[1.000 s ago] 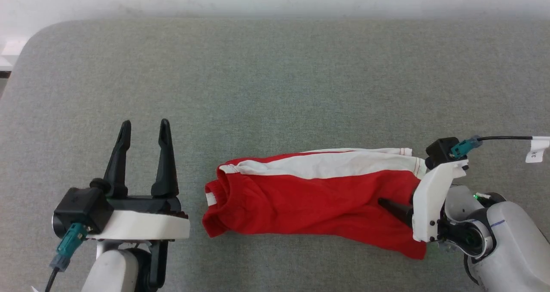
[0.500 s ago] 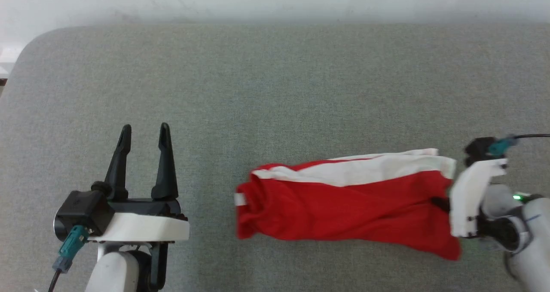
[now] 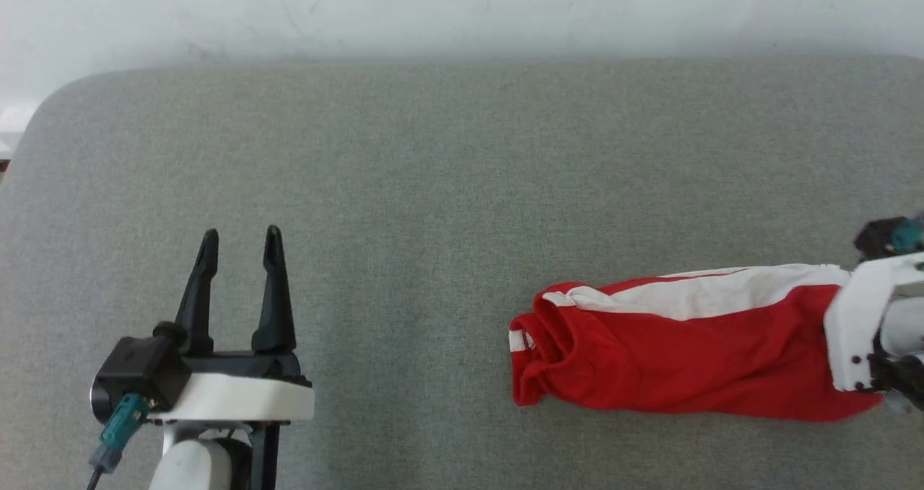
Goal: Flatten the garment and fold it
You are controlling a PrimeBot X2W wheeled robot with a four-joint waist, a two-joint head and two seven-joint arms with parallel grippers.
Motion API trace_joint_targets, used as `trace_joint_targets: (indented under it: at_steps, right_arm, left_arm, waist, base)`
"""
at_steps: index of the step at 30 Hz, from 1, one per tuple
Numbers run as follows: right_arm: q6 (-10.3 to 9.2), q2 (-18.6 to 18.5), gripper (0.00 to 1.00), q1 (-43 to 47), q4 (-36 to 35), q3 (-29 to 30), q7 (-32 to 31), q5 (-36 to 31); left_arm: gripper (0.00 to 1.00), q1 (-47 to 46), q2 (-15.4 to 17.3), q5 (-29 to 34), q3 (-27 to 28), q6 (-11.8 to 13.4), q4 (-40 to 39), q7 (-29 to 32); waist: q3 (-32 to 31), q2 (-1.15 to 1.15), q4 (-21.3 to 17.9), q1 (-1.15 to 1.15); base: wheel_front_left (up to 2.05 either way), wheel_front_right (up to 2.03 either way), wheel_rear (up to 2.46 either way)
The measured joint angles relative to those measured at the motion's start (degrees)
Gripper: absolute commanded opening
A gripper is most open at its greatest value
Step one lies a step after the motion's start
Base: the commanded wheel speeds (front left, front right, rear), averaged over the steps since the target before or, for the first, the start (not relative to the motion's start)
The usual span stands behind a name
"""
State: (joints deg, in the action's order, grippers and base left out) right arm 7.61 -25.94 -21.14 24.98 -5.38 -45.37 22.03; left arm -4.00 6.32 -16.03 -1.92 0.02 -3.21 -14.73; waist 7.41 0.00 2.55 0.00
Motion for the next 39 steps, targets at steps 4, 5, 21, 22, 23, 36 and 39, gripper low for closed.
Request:
trace_joint_targets:
  at_steps: [4, 5, 21, 22, 23, 36, 39]
  right_arm:
    - [0.0, -0.2, 0.0, 0.9, -9.3, -3.9, -6.4, 0.9]
    - [-0.01, -0.4, 0.0, 1.3, -11.8, -4.8, -7.8, 1.4]
    - [-0.01, 4.4, 0.0, 2.5, -27.5, -17.6, -14.4, 5.8]
    - [-0.01, 5.2, 0.0, 2.3, -27.0, -18.2, -13.9, 5.6]
    - [-0.01, 6.2, 0.0, 2.1, -26.2, -18.8, -13.3, 5.4]
    - [-0.01, 15.8, 1.0, -0.8, -13.0, -21.8, -2.0, -1.9]
    - [-0.01, 16.5, 1.0, -1.7, -13.1, -23.4, -0.4, -1.8]
  left_arm:
    - [1.0, 1.0, -0.5, 0.0, 0.2, -0.5, 0.2, 0.0]
    - [1.0, 1.1, -0.7, 0.0, 0.1, -0.6, 0.2, 0.0]
    - [1.0, 1.2, -1.4, 0.5, 0.6, -2.0, 1.0, 0.0]
    - [1.0, 1.2, -1.5, 0.5, 0.6, -2.0, 1.0, 0.0]
    - [1.0, 1.3, -1.5, 0.5, 0.6, -2.0, 1.0, 0.0]
    - [1.0, 1.3, -2.2, 0.5, 0.6, -2.5, 1.5, 0.0]
    - [1.0, 1.3, -2.3, 1.0, 0.6, -2.5, 1.7, 0.0]
  waist:
    - [-1.3, 0.0, -0.3, -0.01]
    - [-1.6, 0.0, -0.4, -0.01]
    - [-2.3, 0.0, 1.8, -0.01]
    - [-2.2, 0.0, 2.0, -0.01]
    - [-2.1, 0.0, 2.2, -0.01]
    - [-0.8, 0.0, 3.6, 0.0]
    - [-0.8, 0.0, 3.2, 0.0]
  base:
    - [0.0, 0.0, 0.0]
    - [0.0, 0.0, 0.0]
    - [0.0, 0.0, 0.0]
    - [0.0, 0.0, 0.0]
    - [0.0, 0.0, 0.0]
    - [0.0, 0.0, 0.0]
    - [0.0, 0.0, 0.0]
